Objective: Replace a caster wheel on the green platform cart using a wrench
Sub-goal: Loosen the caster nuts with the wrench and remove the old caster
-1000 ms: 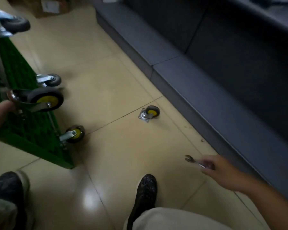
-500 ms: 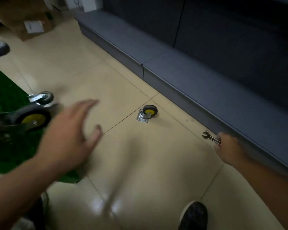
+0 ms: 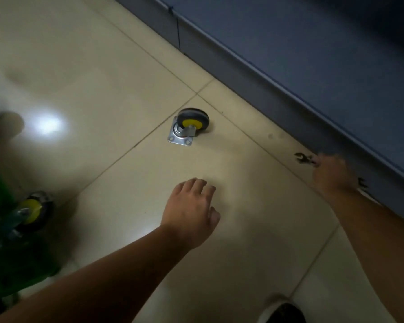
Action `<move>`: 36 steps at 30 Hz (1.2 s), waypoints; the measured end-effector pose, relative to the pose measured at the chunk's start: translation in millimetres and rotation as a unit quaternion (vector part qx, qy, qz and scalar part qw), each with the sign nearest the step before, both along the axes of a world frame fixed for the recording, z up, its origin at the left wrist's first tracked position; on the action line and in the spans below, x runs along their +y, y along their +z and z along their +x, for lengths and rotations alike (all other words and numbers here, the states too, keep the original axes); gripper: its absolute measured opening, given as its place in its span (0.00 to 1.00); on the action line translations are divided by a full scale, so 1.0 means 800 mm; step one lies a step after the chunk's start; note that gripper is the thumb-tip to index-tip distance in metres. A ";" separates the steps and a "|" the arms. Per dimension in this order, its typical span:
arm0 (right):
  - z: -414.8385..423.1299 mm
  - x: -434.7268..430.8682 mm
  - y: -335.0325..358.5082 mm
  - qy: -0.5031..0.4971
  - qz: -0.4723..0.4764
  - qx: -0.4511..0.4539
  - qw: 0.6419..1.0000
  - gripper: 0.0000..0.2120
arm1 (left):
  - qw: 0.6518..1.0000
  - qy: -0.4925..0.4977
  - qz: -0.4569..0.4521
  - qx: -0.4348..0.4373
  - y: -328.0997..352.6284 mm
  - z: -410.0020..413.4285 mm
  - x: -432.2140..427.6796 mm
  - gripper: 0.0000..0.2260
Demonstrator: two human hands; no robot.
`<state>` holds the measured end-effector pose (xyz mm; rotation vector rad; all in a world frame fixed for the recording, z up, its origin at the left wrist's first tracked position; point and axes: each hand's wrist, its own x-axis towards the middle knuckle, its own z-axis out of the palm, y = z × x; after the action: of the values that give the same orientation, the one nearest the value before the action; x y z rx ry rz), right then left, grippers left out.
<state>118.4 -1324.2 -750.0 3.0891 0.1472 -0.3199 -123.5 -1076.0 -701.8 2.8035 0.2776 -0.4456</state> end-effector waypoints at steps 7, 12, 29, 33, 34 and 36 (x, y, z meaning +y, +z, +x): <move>0.034 -0.016 -0.047 0.010 -0.019 0.000 1.000 0.10 | 0.998 0.026 -0.050 0.013 -0.058 0.009 -0.036 0.24; 0.032 -0.004 -0.062 0.000 0.003 0.010 1.000 0.09 | 0.996 0.050 -0.070 0.027 -0.074 -0.017 -0.033 0.23; 0.014 0.016 -0.073 0.058 0.025 0.030 0.998 0.09 | 0.995 0.062 -0.063 0.041 -0.093 -0.045 -0.021 0.23; -0.005 0.027 -0.068 0.076 0.061 0.029 0.995 0.06 | 0.996 0.057 -0.051 0.035 -0.084 -0.036 -0.023 0.23; -0.012 0.032 -0.066 0.079 0.073 0.031 0.994 0.06 | 0.997 0.055 -0.048 0.033 -0.079 -0.036 -0.022 0.24; -0.030 0.048 -0.059 0.081 0.101 0.041 0.991 0.07 | 0.997 0.051 -0.043 0.029 -0.068 -0.040 -0.018 0.24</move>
<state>94.5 -1285.5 -797.2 3.2343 0.4571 -0.4515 -155.4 -1090.2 -756.5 2.6811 0.4022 -0.5040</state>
